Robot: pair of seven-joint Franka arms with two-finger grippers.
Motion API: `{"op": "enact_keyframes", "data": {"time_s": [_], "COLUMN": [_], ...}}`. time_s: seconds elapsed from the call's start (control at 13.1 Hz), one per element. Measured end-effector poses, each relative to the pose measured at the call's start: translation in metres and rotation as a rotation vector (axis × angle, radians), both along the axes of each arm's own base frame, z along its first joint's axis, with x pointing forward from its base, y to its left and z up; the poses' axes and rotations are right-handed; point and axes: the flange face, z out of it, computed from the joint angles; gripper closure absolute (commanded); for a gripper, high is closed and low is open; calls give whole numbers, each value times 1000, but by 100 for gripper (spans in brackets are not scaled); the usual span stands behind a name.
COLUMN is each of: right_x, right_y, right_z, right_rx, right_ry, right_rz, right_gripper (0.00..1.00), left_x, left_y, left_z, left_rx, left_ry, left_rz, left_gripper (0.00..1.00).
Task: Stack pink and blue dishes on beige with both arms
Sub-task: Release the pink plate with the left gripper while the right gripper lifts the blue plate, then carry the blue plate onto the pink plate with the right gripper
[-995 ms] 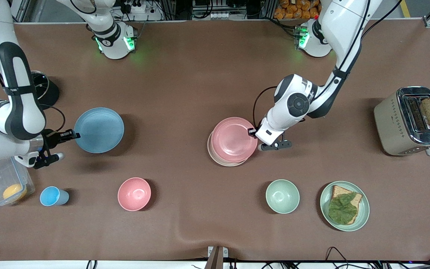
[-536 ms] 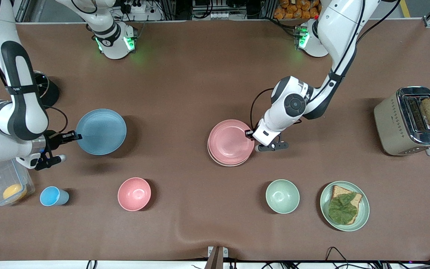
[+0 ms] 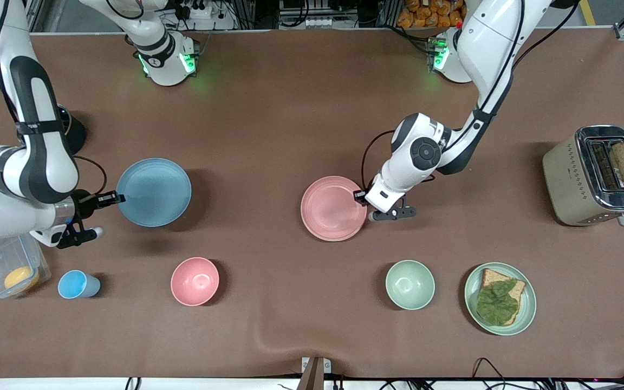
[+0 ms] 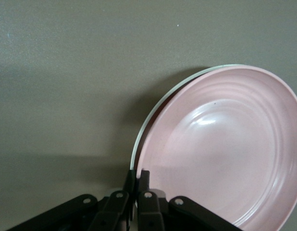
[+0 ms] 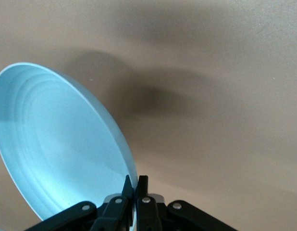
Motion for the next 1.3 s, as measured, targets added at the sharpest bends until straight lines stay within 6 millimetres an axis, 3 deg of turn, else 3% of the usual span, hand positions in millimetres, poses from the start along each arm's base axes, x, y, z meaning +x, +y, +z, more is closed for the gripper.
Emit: {"op": "enact_keyframes", "data": {"time_s": [0.08, 0.23, 0.38, 0.46, 0.61, 0.84, 0.99, 1.15, 1.3], "right_x": [0, 0, 1, 1, 4, 5, 5, 4, 6], "right_y": [0, 1, 3, 7, 31, 101, 151, 185, 218], "right_z": [0, 0, 1, 1, 4, 5, 1, -12, -26], "right_rx": [0, 0, -4, -2, 12, -16, 10, 65, 108], "right_ry": [0, 0, 2, 3, 12, 40, 63, 89, 100], "right_rz": [0, 1, -7, -15, -56, -98, -129, -140, -149], "right_gripper": [100, 100, 100, 100, 100, 100, 100, 100, 100], "left_x": [0, 4, 14, 21, 36, 60, 55, 53, 58], "left_y": [0, -1, -3, -3, 13, 97, 155, 203, 240], "left_z": [1, 5, 22, 39, 91, 209, 287, 336, 357], "left_rx": [-1, -7, -22, -26, -18, 32, 94, 178, 216], "left_ry": [-2, -13, -40, -55, -77, -57, 13, 18, -12], "left_rz": [0, 3, 16, 19, 34, 120, 134, 79, -5], "left_gripper": [0, 0, 0, 0, 0, 0, 0, 0, 0]}}
